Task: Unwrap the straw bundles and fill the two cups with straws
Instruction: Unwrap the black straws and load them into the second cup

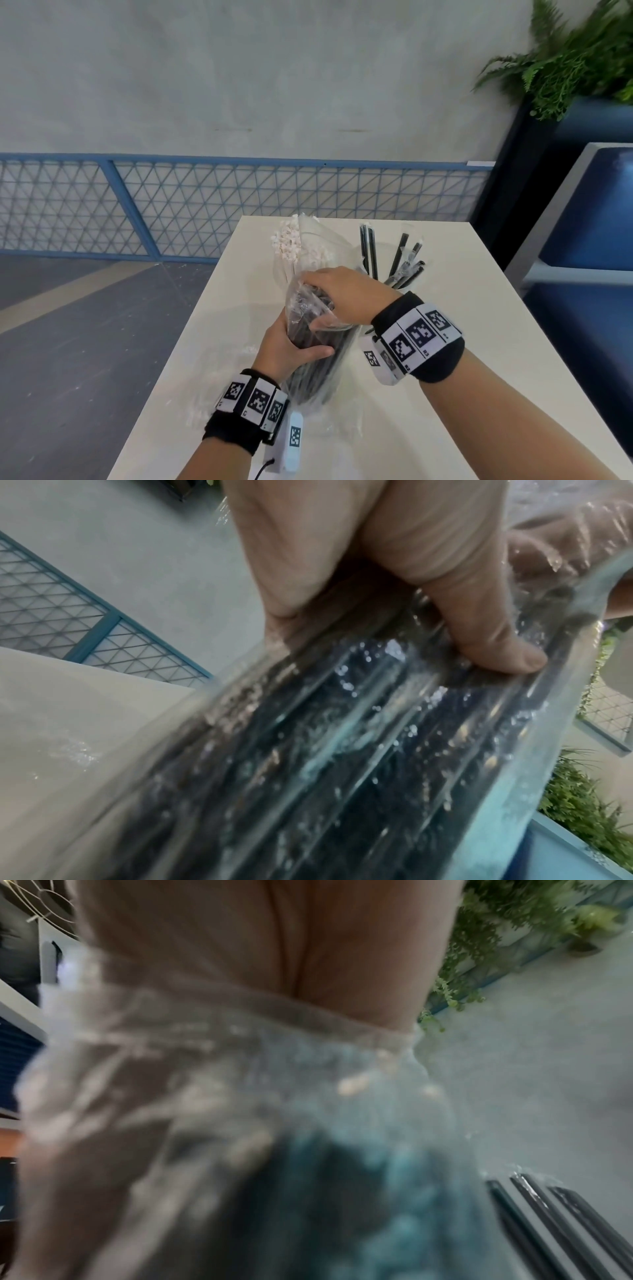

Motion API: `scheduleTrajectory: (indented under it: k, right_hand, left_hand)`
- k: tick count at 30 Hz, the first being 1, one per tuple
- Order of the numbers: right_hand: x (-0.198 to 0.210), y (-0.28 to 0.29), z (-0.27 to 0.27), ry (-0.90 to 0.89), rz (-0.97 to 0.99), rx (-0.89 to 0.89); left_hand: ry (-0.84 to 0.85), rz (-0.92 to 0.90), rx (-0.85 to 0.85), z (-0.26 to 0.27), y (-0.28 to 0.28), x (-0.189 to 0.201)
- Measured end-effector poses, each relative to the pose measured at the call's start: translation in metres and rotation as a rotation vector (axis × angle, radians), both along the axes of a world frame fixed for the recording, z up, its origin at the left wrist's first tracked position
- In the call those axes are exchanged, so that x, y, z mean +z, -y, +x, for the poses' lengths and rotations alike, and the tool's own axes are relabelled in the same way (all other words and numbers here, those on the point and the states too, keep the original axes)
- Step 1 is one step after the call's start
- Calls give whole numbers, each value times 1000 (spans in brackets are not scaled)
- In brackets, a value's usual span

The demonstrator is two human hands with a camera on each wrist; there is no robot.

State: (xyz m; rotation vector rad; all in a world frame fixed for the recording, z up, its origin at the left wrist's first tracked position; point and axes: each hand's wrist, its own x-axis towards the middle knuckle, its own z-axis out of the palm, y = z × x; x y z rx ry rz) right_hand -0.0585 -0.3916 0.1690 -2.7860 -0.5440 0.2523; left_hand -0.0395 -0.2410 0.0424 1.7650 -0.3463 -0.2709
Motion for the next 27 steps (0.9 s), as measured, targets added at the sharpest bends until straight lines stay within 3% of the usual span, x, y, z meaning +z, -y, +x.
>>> scheduleTrajectory:
  k: [11, 23, 27]
  right_hand:
    - [-14, -5, -3, 96, 297, -121]
    - [28, 17, 0, 249, 447, -201]
    - [25, 10, -7, 351, 598, -212]
  left_hand:
    - [-66, -78, -48, 4, 0, -6]
    - [-80, -66, 21, 2, -1, -7]
    - [-102, -102, 56, 1, 0, -7]
